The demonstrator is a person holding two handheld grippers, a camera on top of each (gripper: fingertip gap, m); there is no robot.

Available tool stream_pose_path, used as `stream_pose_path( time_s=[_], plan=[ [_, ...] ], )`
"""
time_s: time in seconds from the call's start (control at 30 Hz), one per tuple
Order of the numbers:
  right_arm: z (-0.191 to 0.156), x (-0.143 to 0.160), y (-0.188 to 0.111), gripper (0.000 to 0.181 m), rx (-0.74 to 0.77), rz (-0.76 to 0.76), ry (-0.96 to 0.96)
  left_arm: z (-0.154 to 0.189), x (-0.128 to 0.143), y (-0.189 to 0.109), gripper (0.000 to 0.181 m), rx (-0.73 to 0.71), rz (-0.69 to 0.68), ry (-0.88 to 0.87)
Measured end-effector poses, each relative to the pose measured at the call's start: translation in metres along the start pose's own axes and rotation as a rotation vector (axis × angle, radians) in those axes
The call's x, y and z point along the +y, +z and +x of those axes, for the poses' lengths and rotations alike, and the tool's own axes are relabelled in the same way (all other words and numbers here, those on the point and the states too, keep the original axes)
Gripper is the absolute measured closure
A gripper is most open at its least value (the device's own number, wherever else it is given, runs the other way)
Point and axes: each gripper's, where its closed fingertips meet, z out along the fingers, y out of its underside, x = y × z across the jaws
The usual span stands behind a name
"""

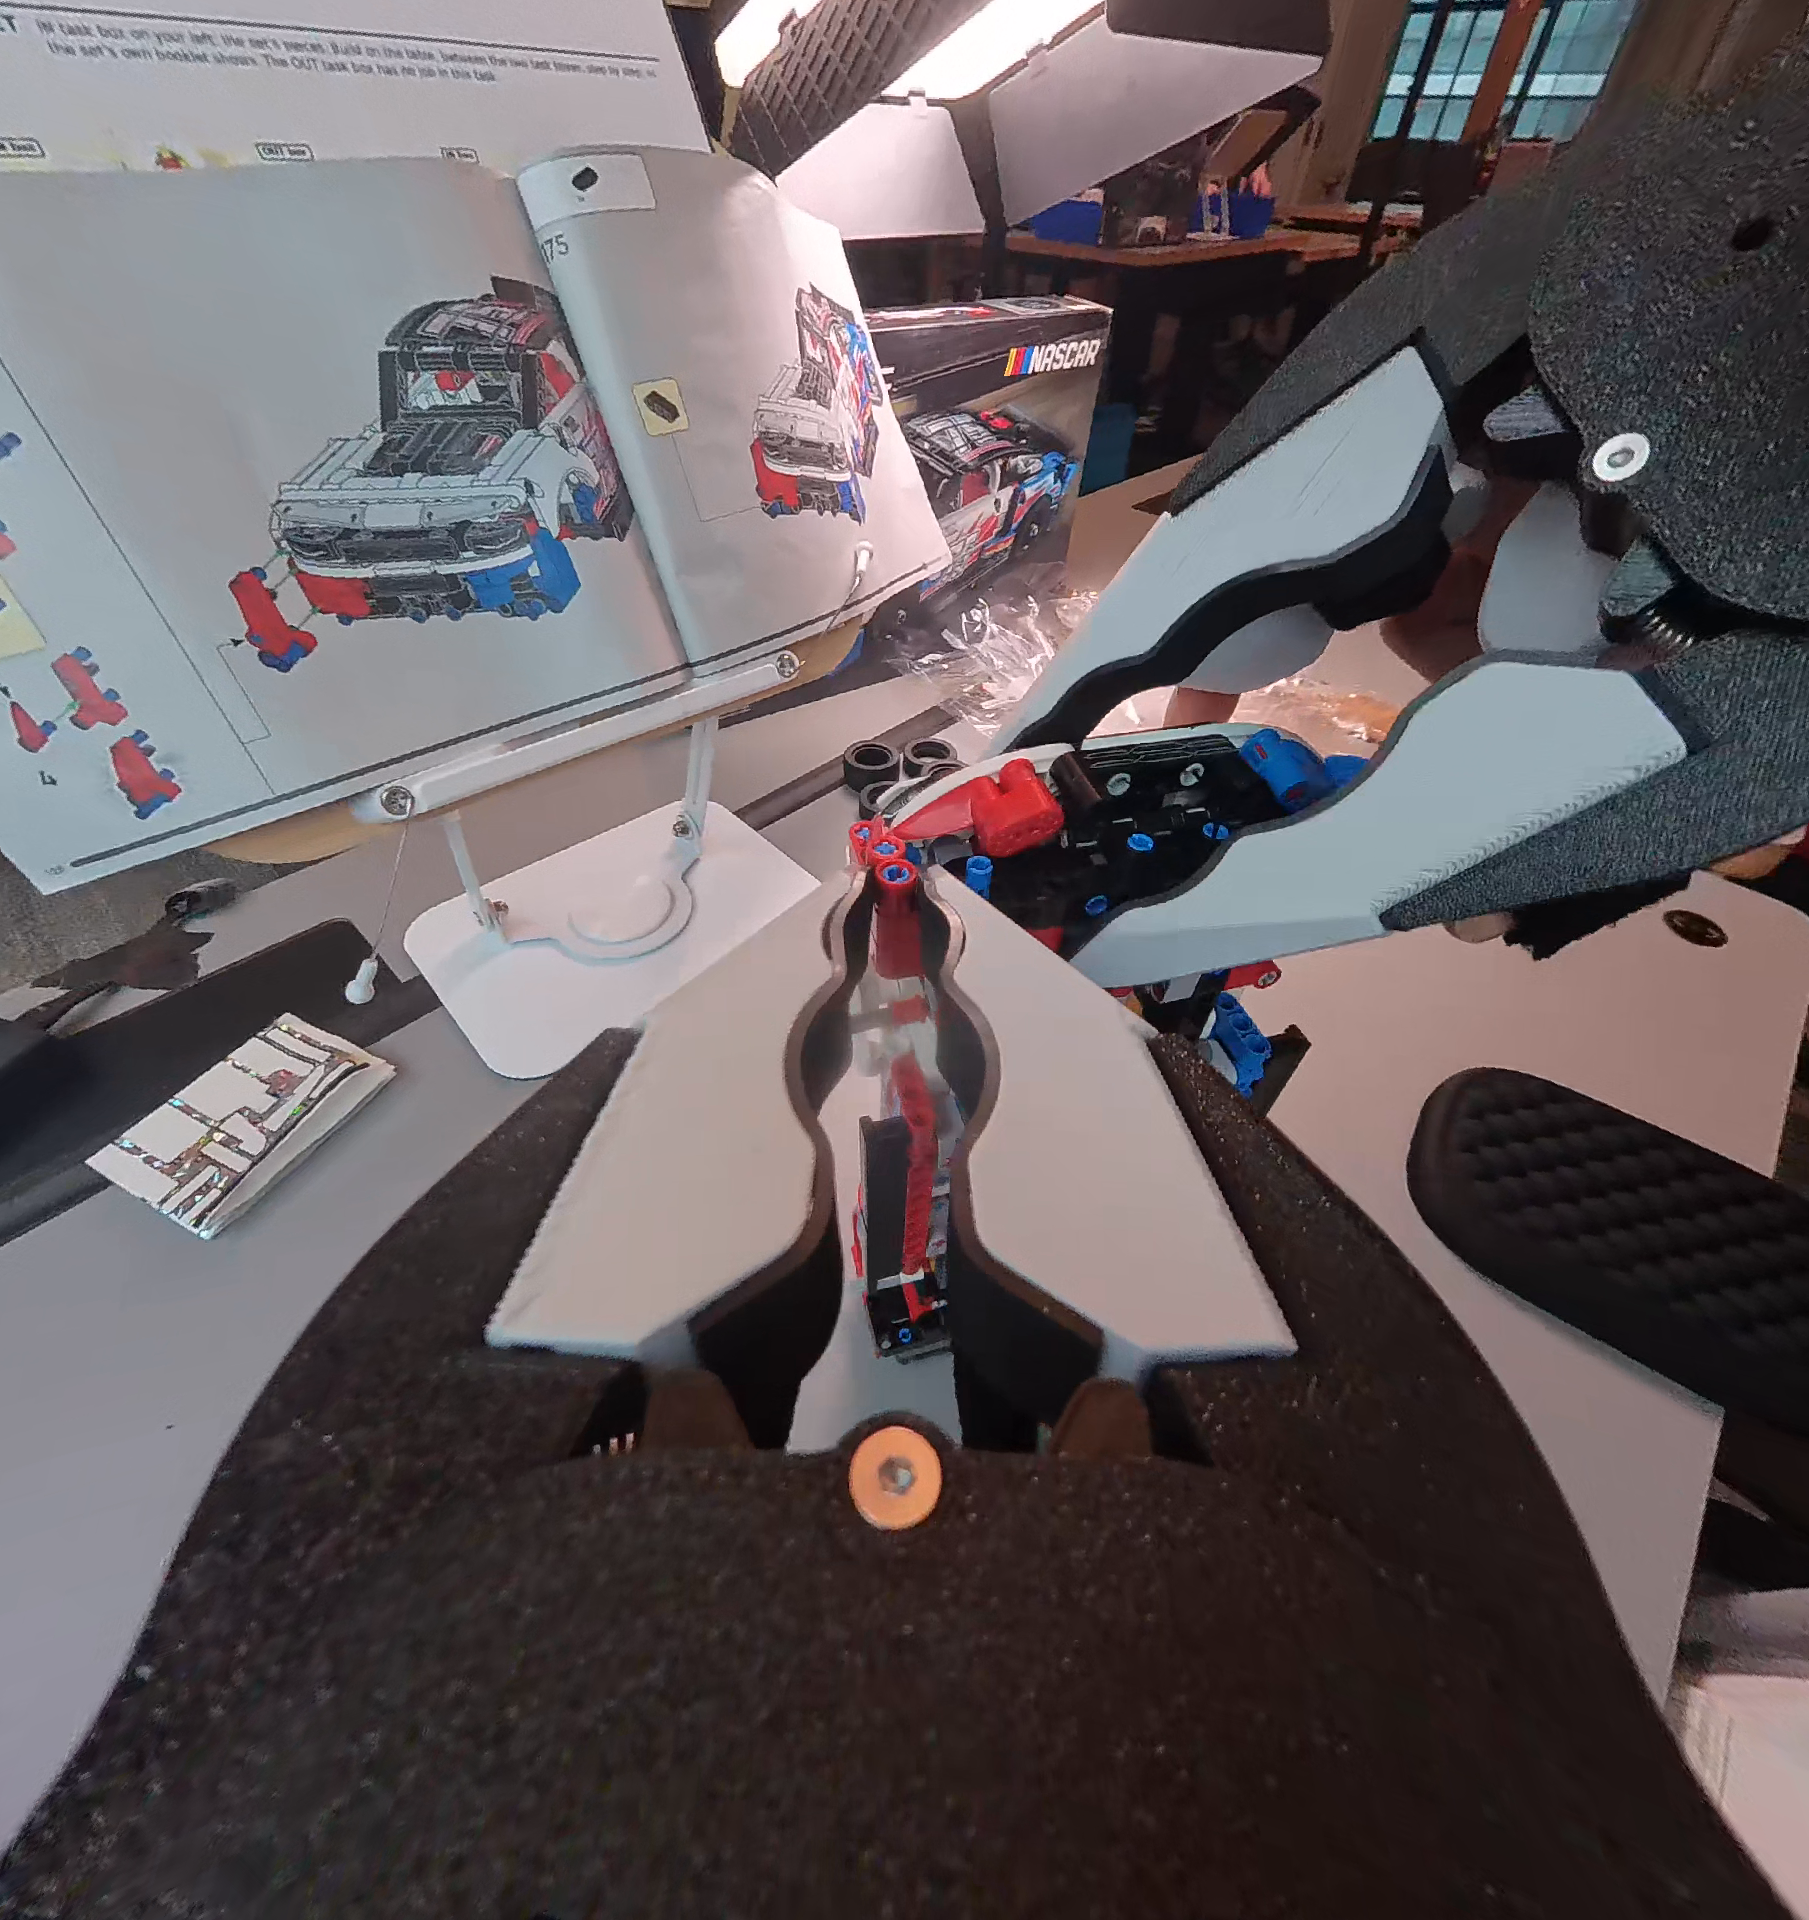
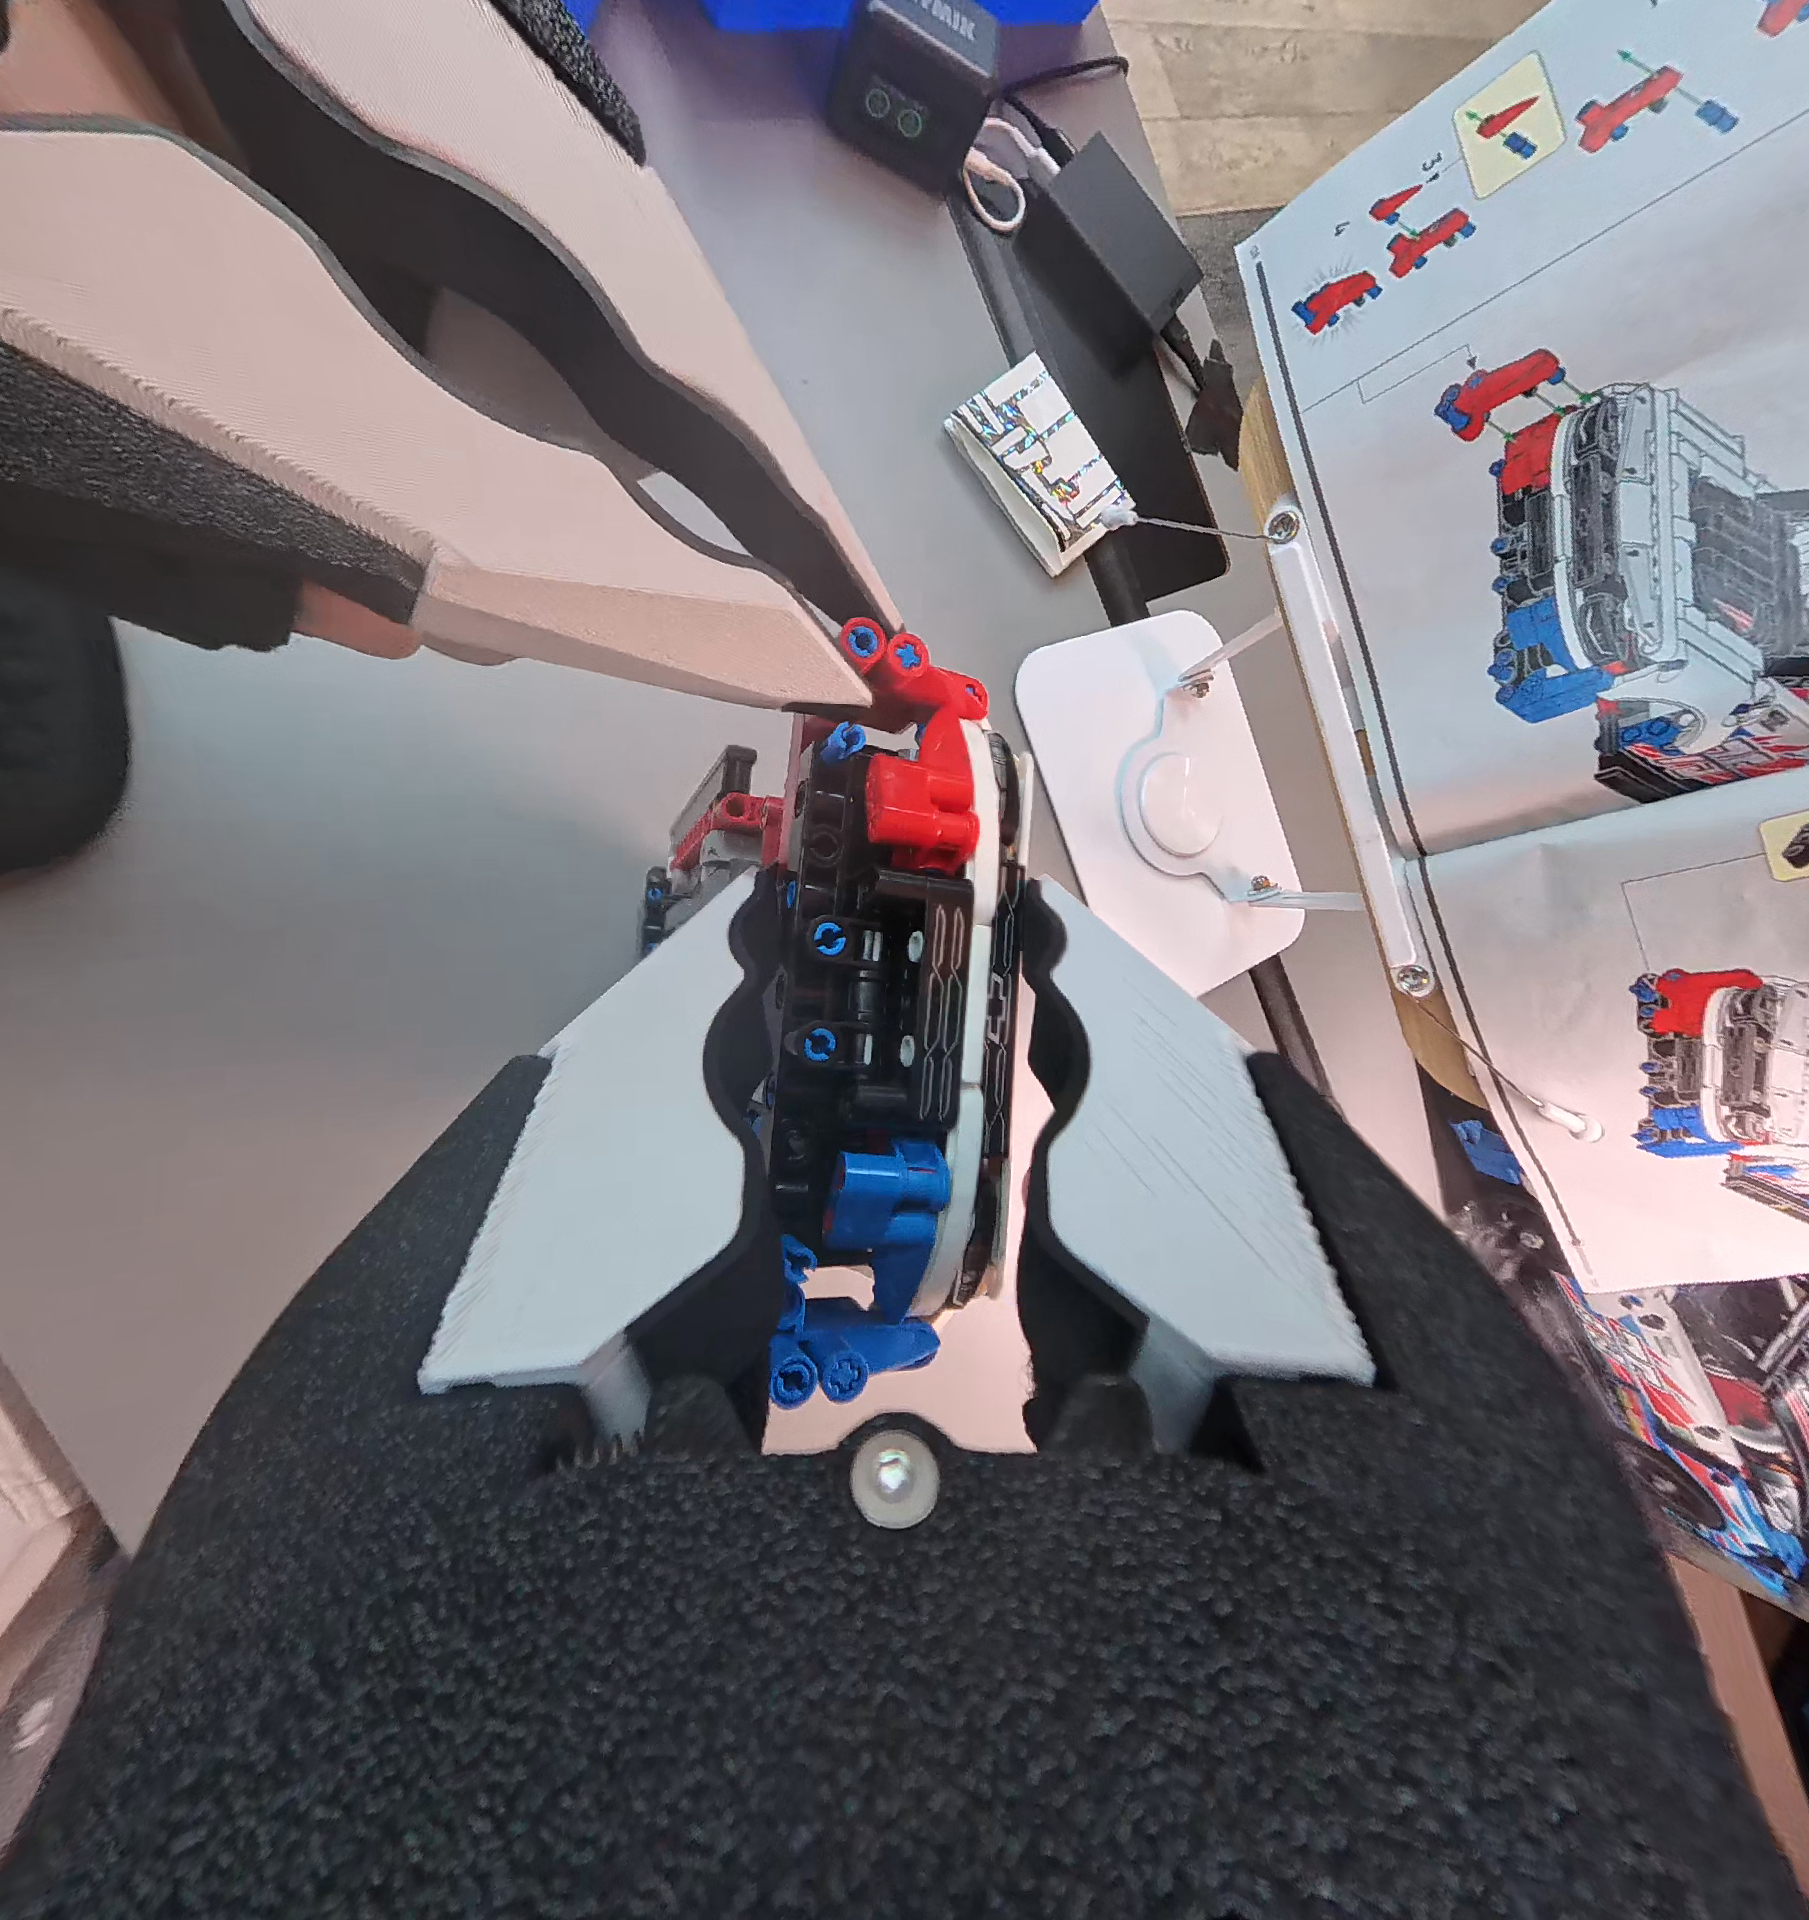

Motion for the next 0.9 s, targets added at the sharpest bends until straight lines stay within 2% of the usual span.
stream_pose_path(
  time_s=[0.33,0.37,0.4,0.43,0.47,0.5,0.6,0.73,0.9],
  plan=[
    [0.007,0.005,0.002,0.135,0.048,-0.008,0.063,-0.002,-0.009,0.008,0.18,0.004,0.086,0.055],
    [0.007,0.004,0.002,0.135,0.043,-0.008,0.07,0.003,-0.021,0.002,0.18,0.04,0.16,0.042],
    [0.004,0.001,0.004,0.134,0.031,0.01,0.079,0.01,-0.044,-0.011,0.179,0.083,0.247,-0.012],
    [0.004,-0.002,0.006,0.135,0.041,0.018,0.079,0.013,-0.069,-0.026,0.18,0.069,0.317,0.022],
    [0.001,-0.006,0.006,0.135,0.05,0.027,0.066,0.011,-0.082,-0.033,0.177,0.017,0.33,0.139],
    [-0.001,-0.007,0.005,0.135,0.054,0.014,0.044,0.004,-0.085,-0.034,0.176,-0.006,0.311,0.159],
    [0.0,0.0,0.001,0.135,0.037,-0.009,0.051,-0.018,-0.066,-0.037,0.176,0.019,0.268,0.04],
    [-0.001,-0.001,0.001,0.135,0.032,0.011,0.053,-0.012,-0.044,-0.033,0.176,0.071,0.248,-0.003],
    [-0.003,-0.001,0.0,0.135,0.027,0.015,0.028,-0.004,-0.038,-0.033,0.176,0.175,0.252,-0.067]
  ],
)
